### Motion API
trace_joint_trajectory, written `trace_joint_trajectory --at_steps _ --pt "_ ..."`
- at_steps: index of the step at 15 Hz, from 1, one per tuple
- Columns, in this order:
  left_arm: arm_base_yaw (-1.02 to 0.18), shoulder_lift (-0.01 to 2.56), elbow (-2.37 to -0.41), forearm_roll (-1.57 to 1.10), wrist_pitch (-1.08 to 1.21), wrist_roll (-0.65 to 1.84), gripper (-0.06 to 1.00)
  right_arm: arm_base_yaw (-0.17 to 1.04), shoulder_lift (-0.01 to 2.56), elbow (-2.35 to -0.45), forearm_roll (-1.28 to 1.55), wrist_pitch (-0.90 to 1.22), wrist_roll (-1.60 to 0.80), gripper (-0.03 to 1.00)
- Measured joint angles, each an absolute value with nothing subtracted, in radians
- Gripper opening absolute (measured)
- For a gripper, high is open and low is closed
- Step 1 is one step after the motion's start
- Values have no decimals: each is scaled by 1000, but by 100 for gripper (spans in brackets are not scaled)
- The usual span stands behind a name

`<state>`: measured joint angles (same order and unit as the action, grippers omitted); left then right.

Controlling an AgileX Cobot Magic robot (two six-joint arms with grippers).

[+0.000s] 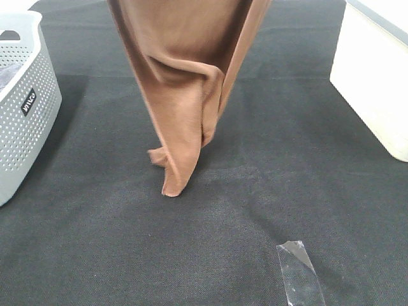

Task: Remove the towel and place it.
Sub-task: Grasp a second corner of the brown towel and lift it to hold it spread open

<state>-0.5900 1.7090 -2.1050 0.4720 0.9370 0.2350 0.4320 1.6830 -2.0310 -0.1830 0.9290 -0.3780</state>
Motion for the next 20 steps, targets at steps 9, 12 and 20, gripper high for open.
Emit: trace_joint_trajectory --at_steps 9,12,20 --pt "-421 1772 -2105 457 556 151 0 434 1751 -2036 -232 496 -274 0" --pt "-391 1808 -2105 475 425 146 0 434 1786 -2036 -255 426 -271 0" --pt "-311 1900 -2105 483 253 143 0 432 1875 -2036 -277 257 -271 0"
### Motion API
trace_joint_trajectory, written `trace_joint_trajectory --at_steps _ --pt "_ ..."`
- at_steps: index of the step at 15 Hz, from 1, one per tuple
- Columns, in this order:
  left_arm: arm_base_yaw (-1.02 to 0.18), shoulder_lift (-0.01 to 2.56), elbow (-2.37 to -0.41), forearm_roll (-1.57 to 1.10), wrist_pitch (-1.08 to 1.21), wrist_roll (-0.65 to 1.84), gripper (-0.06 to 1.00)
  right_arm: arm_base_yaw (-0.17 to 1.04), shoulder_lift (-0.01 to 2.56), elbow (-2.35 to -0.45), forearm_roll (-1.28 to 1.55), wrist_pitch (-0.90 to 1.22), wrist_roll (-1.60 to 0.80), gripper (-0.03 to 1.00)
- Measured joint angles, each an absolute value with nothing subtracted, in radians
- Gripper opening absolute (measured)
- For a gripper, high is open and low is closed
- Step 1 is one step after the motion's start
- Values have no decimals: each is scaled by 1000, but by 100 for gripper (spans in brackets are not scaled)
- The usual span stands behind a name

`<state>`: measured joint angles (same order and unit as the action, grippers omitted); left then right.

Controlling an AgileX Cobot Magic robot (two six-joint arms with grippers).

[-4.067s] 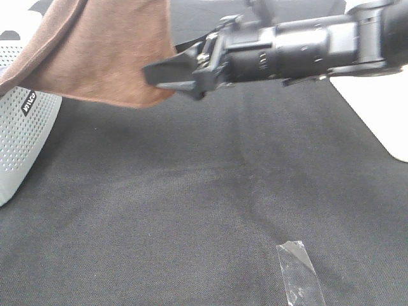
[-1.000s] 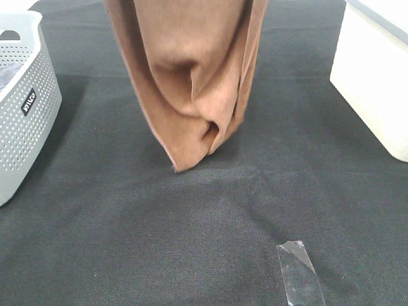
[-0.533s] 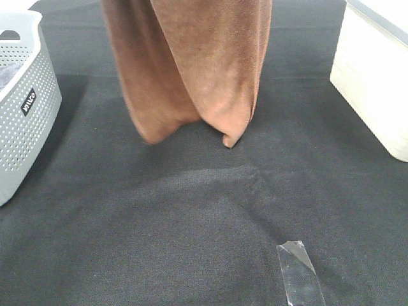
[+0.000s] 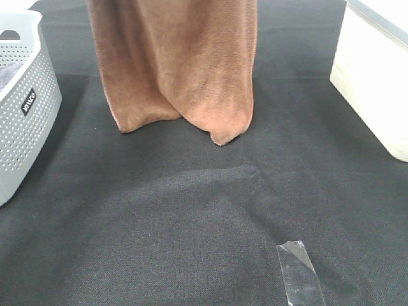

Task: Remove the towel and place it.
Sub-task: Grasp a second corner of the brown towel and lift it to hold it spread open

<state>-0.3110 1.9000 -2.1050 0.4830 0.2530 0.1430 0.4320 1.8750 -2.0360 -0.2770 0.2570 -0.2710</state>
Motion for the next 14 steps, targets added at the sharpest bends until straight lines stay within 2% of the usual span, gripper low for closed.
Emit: trace_joint_trajectory --at_steps 7,11,14 --pt "-248 1972 -2106 494 -89 146 0 383 1942 -2089 -292 24 -270 0" --pt "-242 2017 -2210 506 -137 165 0 378 1949 -2090 -280 -118 -270 0" --pt "-242 2078 -2307 509 -123 169 0 362 1965 -2093 -272 -147 -270 0"
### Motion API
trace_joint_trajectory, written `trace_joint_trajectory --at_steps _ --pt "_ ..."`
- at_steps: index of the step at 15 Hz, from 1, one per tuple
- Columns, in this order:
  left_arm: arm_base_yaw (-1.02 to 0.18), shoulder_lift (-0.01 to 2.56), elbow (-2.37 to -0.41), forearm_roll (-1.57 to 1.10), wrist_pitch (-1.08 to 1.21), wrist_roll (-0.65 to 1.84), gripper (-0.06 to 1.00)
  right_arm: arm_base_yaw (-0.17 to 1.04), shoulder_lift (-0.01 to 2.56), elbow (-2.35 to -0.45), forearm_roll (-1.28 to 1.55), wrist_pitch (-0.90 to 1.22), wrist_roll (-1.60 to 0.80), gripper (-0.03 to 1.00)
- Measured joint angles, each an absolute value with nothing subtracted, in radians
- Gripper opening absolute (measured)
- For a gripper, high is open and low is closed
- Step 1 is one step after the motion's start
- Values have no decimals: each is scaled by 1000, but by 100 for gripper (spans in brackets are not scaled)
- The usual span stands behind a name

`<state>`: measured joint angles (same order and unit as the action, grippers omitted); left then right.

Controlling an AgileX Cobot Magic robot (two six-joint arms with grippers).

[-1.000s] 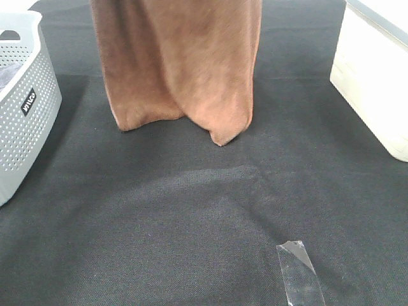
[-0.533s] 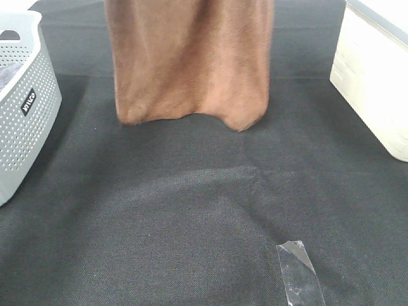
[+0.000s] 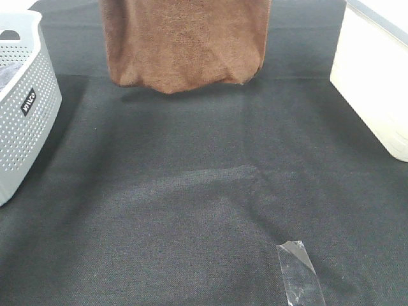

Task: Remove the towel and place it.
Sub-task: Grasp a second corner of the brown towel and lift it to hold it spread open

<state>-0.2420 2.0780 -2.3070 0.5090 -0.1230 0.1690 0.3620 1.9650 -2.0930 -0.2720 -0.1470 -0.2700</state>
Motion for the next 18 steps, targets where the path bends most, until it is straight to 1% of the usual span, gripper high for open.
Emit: trace_joint_trajectory --at_steps 2,7,11,13,17,18 --pt "-242 2107 -2342 509 -122 173 0 356 1980 -2093 -266 -149 -269 0" --pt "-242 2127 -2349 509 -63 188 0 356 1991 -2093 -266 -142 -268 0" --pt "-254 2129 -2349 446 168 191 0 356 2003 -2093 -221 -27 -218 0" --pt "-268 2129 -2349 377 330 204 0 357 2003 -2093 -165 69 -195 0" --pt "-286 2097 -2349 202 704 336 0 357 1993 -2093 -30 329 -191 0" --pt "-286 2089 -2349 184 754 343 0 357 1989 -2093 -16 373 -191 0"
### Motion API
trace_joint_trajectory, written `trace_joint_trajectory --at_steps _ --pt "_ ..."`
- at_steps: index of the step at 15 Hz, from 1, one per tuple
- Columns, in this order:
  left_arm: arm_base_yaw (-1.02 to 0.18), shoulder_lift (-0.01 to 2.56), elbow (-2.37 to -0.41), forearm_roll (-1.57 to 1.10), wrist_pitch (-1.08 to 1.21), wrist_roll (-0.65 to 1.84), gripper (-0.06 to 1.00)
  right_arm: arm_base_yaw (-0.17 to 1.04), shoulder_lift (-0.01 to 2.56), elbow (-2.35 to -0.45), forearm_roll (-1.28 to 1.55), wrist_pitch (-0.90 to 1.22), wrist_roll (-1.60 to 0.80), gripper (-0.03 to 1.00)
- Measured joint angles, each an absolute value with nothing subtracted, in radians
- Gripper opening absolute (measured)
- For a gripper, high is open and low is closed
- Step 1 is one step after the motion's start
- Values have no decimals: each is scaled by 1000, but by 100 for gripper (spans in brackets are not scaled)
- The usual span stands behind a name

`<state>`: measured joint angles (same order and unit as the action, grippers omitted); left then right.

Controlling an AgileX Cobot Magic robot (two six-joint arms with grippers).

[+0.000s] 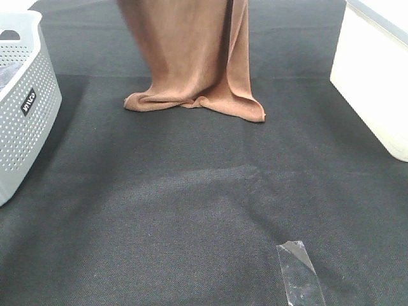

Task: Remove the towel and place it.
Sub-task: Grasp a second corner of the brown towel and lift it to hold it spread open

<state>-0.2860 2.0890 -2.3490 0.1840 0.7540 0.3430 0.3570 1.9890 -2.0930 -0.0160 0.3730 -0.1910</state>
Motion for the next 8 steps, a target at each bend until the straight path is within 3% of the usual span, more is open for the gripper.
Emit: trace_joint_trajectory --at_steps 3,8 --pt "-289 2046 -2349 135 988 349 0 357 1944 -2093 67 572 -191 0" --pt "-289 2027 -2353 69 1190 333 0 362 1858 -2093 127 867 -191 0"
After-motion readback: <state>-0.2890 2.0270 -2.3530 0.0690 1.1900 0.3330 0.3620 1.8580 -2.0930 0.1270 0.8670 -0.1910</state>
